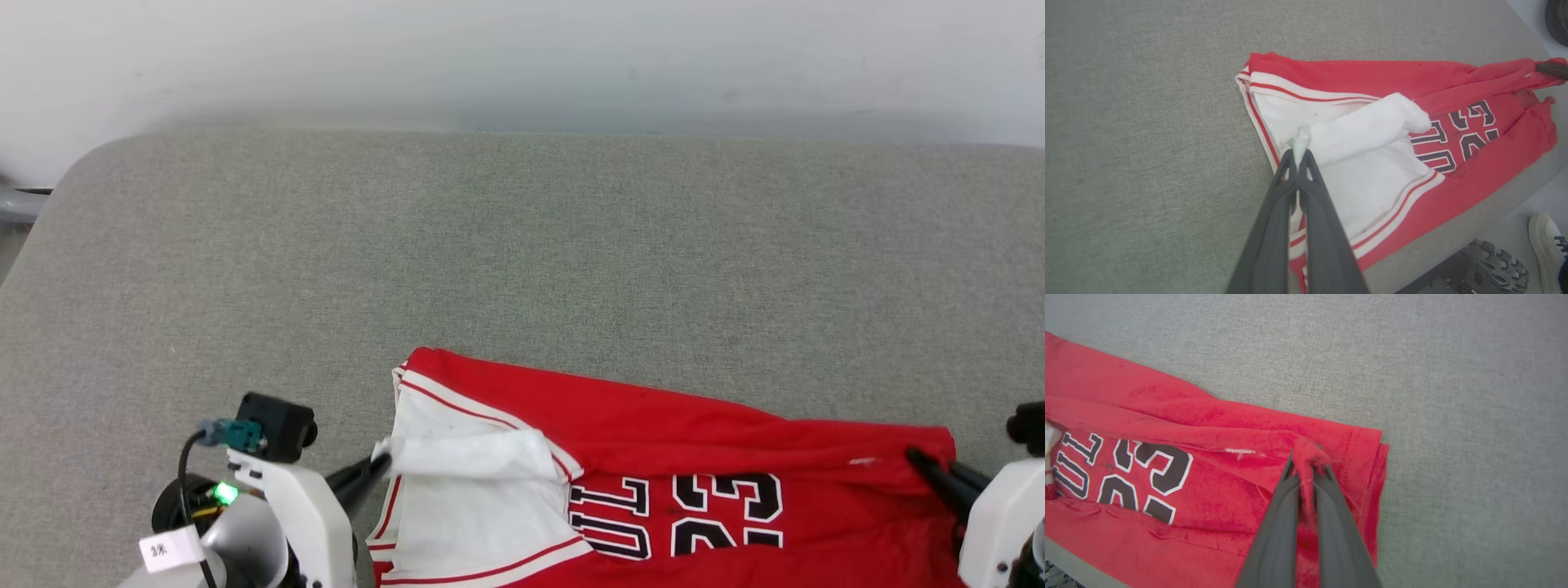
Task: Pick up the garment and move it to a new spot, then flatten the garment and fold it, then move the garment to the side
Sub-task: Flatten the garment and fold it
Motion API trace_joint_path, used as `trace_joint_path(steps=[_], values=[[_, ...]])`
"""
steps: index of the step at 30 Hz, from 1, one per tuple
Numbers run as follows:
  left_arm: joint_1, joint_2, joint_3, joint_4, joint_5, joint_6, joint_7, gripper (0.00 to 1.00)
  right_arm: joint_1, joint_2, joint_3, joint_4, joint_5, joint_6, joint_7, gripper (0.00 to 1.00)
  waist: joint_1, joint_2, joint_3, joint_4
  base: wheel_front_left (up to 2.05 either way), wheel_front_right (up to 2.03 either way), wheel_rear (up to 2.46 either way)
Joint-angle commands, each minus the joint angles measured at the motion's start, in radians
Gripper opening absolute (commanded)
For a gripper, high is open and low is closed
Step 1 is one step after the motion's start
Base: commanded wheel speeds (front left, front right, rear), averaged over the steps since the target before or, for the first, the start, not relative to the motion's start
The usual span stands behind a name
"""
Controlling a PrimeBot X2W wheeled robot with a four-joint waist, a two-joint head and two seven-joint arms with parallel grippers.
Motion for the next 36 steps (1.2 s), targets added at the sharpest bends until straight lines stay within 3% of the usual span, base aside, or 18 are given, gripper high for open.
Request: trace_joint_path(steps=[1,7,14,15,16,17,18,19,27,36], values=[[0.035,0.021,-0.021,-0.005,0.005,0.008,0.022,0.00,0.039,-0.034,0.029,-0.029,0.013,-0.001,0.015,0.00,0.0000,0.0000,-0.006,-0.006,0.00,0.00,0.00],[0.055,0.018,-0.074,0.049,0.047,0.000,0.033,0.00,0.059,-0.094,0.090,-0.049,0.024,-0.001,0.035,0.00,0.0000,0.0000,-0.002,-0.014,0.00,0.00,0.00],[0.040,-0.007,-0.107,0.105,0.068,-0.020,0.028,0.00,0.051,-0.122,0.145,-0.040,0.008,-0.001,0.049,0.00,0.0000,0.0000,0.008,-0.017,0.00,0.00,0.00],[0.038,-0.014,-0.115,0.113,0.070,-0.026,0.029,0.00,0.048,-0.120,0.150,-0.033,0.007,-0.001,0.047,0.18,0.0000,0.0000,0.010,-0.018,0.00,0.00,0.00],[0.037,-0.021,-0.121,0.121,0.069,-0.029,0.033,0.00,0.043,-0.116,0.155,-0.028,0.005,-0.001,0.042,0.50,0.0000,0.0000,0.011,-0.019,0.00,0.00,0.00],[0.034,-0.026,-0.126,0.128,0.071,-0.034,0.033,0.16,0.040,-0.112,0.162,-0.024,0.008,-0.001,0.040,1.00,0.0000,0.0000,0.012,-0.019,0.00,0.00,0.00],[0.031,-0.029,-0.129,0.134,0.074,-0.033,0.030,0.46,0.038,-0.110,0.164,-0.018,0.014,-0.001,0.041,1.00,0.0000,0.0000,0.013,-0.019,0.00,0.00,0.00],[0.029,-0.033,-0.132,0.141,0.079,-0.034,0.026,1.00,0.036,-0.108,0.169,-0.015,0.015,-0.001,0.040,1.00,0.0000,0.0000,0.012,-0.020,0.00,0.00,0.00],[0.033,-0.070,-0.114,0.181,0.086,-0.022,-0.053,1.00,0.063,-0.119,0.177,-0.015,0.057,-0.001,0.056,1.00,0.0000,0.0000,-0.038,-0.032,0.00,0.00,0.00],[0.030,-0.120,-0.054,0.189,0.134,0.018,-0.269,1.00,0.107,-0.103,0.025,-0.082,0.132,-0.001,0.113,1.00,0.0000,0.0000,-0.071,-0.036,0.00,0.00,0.00]])
